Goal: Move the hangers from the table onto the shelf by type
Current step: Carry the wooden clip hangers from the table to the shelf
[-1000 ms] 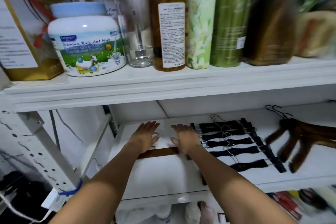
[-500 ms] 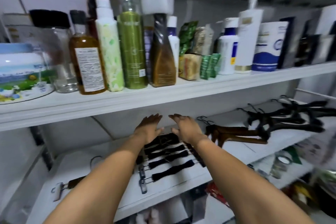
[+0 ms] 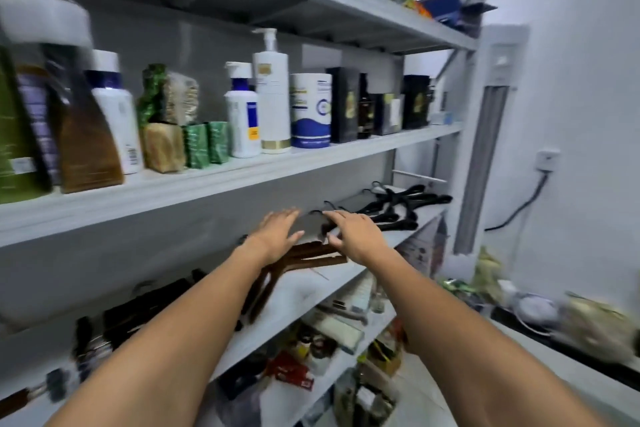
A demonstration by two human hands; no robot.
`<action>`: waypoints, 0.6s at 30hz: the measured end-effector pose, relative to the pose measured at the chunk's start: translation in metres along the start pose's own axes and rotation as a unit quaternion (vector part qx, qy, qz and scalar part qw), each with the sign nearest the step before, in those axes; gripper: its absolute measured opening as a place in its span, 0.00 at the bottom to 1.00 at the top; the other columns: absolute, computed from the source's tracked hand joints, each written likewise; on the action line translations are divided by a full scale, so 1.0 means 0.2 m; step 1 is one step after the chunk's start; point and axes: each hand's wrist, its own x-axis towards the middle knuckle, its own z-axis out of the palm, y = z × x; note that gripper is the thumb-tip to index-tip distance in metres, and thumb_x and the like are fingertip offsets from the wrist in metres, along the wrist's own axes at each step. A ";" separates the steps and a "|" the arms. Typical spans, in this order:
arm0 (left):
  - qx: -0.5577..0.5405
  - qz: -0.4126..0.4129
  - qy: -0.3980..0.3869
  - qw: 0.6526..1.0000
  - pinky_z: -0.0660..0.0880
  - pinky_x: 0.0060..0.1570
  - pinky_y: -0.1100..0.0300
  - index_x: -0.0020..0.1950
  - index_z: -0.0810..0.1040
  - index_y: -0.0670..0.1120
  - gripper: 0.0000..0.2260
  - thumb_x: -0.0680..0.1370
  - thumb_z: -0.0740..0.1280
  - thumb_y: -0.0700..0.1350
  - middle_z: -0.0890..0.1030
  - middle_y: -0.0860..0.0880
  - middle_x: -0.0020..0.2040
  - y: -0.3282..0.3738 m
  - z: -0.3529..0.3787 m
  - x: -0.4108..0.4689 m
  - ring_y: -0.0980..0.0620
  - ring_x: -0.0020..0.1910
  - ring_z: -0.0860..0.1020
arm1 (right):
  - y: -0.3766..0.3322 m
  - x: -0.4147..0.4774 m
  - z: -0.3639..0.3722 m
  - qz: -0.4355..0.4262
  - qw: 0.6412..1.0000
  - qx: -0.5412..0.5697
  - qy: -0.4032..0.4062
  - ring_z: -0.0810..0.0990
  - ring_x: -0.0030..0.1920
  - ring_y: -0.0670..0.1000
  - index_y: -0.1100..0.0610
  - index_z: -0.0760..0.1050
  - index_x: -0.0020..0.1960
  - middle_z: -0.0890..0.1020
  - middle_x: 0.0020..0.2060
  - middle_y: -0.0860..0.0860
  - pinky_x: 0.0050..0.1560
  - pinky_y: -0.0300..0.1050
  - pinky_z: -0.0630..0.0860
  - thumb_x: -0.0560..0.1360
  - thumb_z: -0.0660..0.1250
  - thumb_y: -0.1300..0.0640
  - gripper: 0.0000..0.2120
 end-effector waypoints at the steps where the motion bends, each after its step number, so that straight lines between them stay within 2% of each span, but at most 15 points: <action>1: 0.006 0.020 0.013 1.000 0.50 0.75 0.55 0.77 0.55 0.48 0.26 0.82 0.56 0.52 0.58 0.47 0.77 0.10 0.02 0.04 0.49 0.76 0.57 | 0.09 -0.05 -0.02 0.013 1.000 -0.007 0.001 0.69 0.69 0.54 0.51 0.59 0.76 0.68 0.72 0.51 0.68 0.50 0.63 0.79 0.58 0.48 0.26; 5: 0.020 0.090 0.036 0.995 0.54 0.74 0.54 0.77 0.57 0.47 0.25 0.81 0.57 0.53 0.61 0.48 0.76 0.45 0.11 0.15 0.51 0.75 0.60 | 0.41 -0.26 -0.09 0.068 0.997 -0.027 0.012 0.71 0.67 0.55 0.51 0.61 0.75 0.70 0.71 0.52 0.66 0.50 0.64 0.78 0.59 0.48 0.26; 12: 0.033 0.187 -0.033 0.981 0.49 0.75 0.54 0.78 0.52 0.48 0.26 0.82 0.53 0.55 0.55 0.49 0.78 0.98 0.31 0.29 0.52 0.77 0.54 | 0.85 -0.66 -0.19 0.184 0.982 -0.050 0.007 0.71 0.66 0.55 0.50 0.59 0.75 0.71 0.70 0.51 0.66 0.50 0.64 0.79 0.59 0.47 0.26; 18: 0.012 0.267 -0.033 0.963 0.52 0.74 0.55 0.77 0.54 0.47 0.26 0.82 0.55 0.54 0.59 0.50 0.77 1.41 0.37 0.42 0.52 0.75 0.58 | 1.16 -1.00 -0.27 0.278 0.958 -0.073 -0.003 0.71 0.67 0.55 0.50 0.59 0.75 0.70 0.71 0.52 0.66 0.51 0.64 0.79 0.59 0.47 0.26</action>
